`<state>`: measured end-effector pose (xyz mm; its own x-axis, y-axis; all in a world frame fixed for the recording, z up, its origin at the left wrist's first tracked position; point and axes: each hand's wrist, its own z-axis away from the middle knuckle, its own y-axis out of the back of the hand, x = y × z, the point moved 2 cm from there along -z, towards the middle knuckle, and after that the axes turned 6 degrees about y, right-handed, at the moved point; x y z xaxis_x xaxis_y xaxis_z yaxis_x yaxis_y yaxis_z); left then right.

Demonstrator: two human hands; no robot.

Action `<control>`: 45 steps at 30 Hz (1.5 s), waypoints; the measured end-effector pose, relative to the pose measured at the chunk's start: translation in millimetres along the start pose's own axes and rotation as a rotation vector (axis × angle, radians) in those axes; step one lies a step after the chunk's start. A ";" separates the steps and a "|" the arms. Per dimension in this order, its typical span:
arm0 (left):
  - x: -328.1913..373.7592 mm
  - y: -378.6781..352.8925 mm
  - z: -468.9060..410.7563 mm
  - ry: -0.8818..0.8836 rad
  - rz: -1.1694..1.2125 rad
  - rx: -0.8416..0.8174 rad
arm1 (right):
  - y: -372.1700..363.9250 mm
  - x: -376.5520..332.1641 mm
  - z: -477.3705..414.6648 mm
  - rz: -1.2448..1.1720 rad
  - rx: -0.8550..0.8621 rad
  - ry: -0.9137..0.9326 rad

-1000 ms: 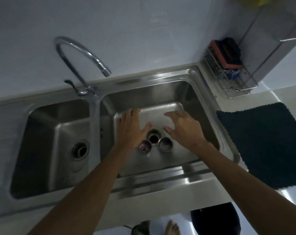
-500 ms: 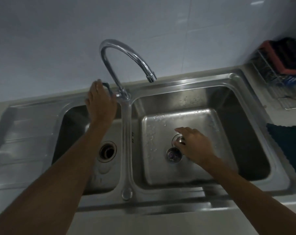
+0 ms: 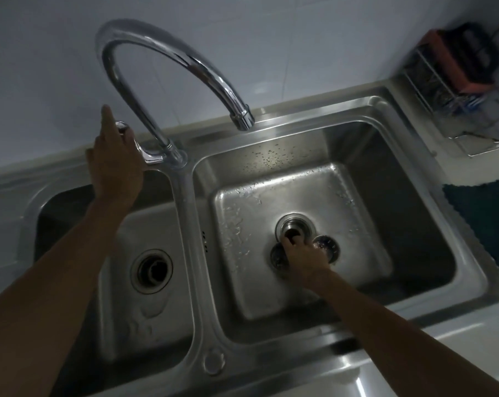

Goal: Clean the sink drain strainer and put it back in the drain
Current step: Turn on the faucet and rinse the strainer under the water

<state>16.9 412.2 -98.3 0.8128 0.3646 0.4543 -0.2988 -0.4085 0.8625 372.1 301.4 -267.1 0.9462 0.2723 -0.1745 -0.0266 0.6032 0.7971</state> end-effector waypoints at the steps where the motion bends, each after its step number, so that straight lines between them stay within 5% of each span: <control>1: -1.6 -0.8 -3.1 0.008 0.008 -0.010 | -1.5 -1.1 -1.3 -0.010 0.007 -0.008; 12: -9.6 -2.7 -6.8 0.102 0.003 -0.028 | 11.3 -0.7 9.5 -0.216 0.170 -0.088; 16: 14.1 -2.9 74.2 -0.096 0.006 0.070 | 37.9 7.1 6.4 -0.312 0.299 -0.166; 21: 32.8 -46.1 163.2 -0.516 -0.077 -0.370 | 60.3 10.3 -0.4 -0.290 0.367 -0.164; 27: 26.8 -70.5 194.9 -0.612 -0.329 -0.473 | 54.2 9.0 1.0 -0.214 0.275 -0.037; 45: 27.3 -73.3 191.9 -0.527 -0.319 -0.458 | 70.9 14.4 5.1 -0.373 0.424 -0.018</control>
<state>157.0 291.5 -192.0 0.9911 -0.0876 0.1000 -0.0932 0.0789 0.9925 385.4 344.3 -210.1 0.8722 0.0836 -0.4820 0.4389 0.3013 0.8465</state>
